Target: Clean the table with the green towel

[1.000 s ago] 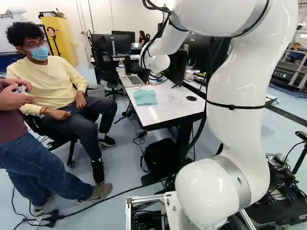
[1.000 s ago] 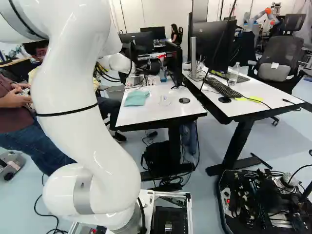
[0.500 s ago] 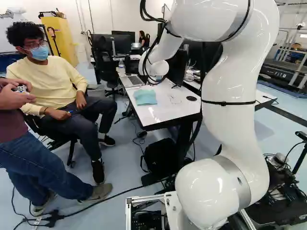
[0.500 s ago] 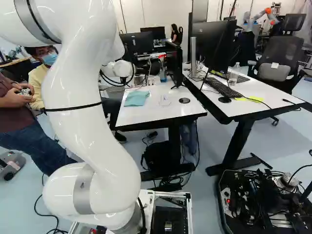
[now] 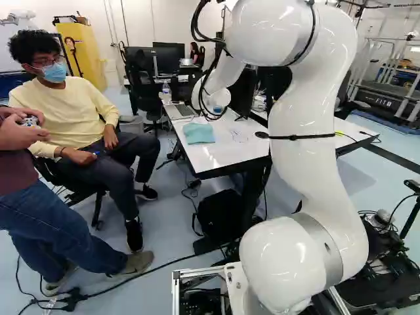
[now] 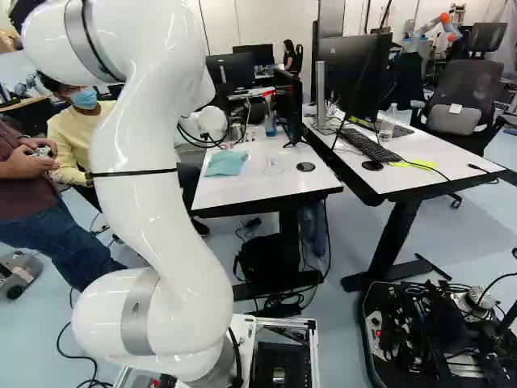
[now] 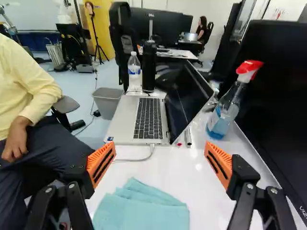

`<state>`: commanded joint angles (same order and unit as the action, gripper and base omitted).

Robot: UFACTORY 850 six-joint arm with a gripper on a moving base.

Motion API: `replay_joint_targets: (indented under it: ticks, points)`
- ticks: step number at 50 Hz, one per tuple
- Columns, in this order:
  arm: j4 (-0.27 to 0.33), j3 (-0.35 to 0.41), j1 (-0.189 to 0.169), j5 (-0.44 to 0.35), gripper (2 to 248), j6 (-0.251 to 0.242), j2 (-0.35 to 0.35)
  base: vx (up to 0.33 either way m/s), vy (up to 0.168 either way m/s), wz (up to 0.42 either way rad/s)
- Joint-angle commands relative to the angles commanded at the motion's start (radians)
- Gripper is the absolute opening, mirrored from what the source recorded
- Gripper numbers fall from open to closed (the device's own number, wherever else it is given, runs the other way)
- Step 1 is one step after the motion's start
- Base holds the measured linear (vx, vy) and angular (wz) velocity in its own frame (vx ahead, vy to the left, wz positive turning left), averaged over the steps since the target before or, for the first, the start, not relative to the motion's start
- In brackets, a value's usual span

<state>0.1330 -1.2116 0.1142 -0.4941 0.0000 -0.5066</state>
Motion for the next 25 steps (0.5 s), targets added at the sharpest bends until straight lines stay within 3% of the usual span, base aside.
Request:
replay_joint_targets:
  ticks: [15, 25]
  points:
    - [-0.014, -0.062, -0.024, 0.155, 247, 0.0, -0.072, 0.0, 0.0, 0.0]
    - [-0.017, -0.071, -0.027, 0.188, 247, 0.0, -0.082, 0.0, 0.0, 0.0]
